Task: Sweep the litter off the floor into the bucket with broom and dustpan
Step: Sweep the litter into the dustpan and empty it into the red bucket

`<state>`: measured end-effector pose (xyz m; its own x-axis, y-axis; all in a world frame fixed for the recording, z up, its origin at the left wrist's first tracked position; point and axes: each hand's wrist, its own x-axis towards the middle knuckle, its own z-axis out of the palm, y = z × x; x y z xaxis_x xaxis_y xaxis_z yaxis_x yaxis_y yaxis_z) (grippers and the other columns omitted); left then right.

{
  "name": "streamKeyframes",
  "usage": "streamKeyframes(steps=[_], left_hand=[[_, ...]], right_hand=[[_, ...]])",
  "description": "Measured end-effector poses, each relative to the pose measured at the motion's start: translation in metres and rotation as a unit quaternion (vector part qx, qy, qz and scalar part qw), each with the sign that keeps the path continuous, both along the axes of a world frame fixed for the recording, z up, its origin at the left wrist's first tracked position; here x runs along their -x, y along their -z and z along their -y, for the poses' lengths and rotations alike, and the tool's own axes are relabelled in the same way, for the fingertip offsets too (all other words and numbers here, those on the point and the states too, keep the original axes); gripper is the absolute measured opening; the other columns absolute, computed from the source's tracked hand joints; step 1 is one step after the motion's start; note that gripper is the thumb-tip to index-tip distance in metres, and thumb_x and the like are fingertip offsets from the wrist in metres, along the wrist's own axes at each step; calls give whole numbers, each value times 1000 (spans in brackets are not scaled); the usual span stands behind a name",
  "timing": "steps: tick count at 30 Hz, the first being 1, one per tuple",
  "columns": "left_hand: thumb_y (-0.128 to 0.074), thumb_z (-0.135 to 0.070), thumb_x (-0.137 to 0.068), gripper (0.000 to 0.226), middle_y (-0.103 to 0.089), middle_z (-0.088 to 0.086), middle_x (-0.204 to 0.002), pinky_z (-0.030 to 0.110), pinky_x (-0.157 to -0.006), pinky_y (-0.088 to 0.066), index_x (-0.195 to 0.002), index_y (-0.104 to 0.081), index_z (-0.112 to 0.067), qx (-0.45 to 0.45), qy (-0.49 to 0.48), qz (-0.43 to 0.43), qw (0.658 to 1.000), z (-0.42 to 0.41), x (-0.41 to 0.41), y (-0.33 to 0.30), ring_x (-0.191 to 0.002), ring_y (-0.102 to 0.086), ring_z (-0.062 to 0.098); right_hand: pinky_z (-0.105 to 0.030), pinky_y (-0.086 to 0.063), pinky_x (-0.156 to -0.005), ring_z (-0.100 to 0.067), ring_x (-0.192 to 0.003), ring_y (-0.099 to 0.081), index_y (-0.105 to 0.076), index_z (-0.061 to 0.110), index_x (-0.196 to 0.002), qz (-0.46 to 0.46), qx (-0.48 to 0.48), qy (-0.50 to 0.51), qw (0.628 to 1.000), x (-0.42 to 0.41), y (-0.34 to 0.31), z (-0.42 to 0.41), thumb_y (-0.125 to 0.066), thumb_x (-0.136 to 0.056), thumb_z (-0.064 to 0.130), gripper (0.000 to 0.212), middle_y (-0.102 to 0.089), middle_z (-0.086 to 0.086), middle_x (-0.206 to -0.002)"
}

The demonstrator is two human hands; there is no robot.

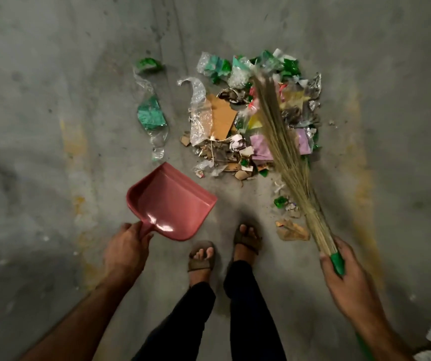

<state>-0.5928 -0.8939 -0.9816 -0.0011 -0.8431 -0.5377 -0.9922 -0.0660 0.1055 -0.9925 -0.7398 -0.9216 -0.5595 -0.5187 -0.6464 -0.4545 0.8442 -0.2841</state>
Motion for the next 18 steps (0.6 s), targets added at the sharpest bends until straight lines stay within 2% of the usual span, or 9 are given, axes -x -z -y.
streamKeyframes(steps=[2,4,10,14,18], left_hand=[[-62,-36,-89,25,-60,11,-96,42,-71,-51,-105,-65,-16,-1,13,23,1000,23,15,14,-85,-63,37],[-59,-37,-91,25,-59,12,-102,44,-77,-50,-109,-65,-21,-15,25,46,999,49,28,35,-93,-62,39],[-58,-35,-93,25,-60,15,-108,46,-82,-49,-113,-67,-23,-18,105,79,991,116,47,133,-102,-59,41],[-61,-38,-91,25,-60,15,-109,45,-81,-48,-110,-68,-23,-5,121,64,991,146,49,181,-103,-58,41],[-64,-40,-88,25,-60,10,-106,42,-80,-48,-110,-67,-30,-15,141,6,990,164,52,207,-101,-59,38]], right_hand=[[-38,-51,-70,-37,-95,-66,-31,42,-147,-48,3,-36,998,5,21,26,-54,-94,44,58,-67,-11,-116],[-35,-48,-65,-36,-90,-64,-22,44,-152,-81,15,-77,994,10,40,54,-52,-95,43,64,-64,-12,-113],[-41,-48,-78,-37,-98,-59,-22,46,-151,-162,-31,-149,975,44,104,115,-52,-96,38,64,-55,-13,-114],[-42,-50,-82,-37,-99,-59,-27,45,-149,-150,-77,-206,964,60,148,130,-55,-93,37,63,-54,-13,-110],[-37,-48,-73,-34,-92,-58,-29,47,-146,-122,-100,-251,955,57,176,126,-56,-93,38,60,-51,-6,-99]])
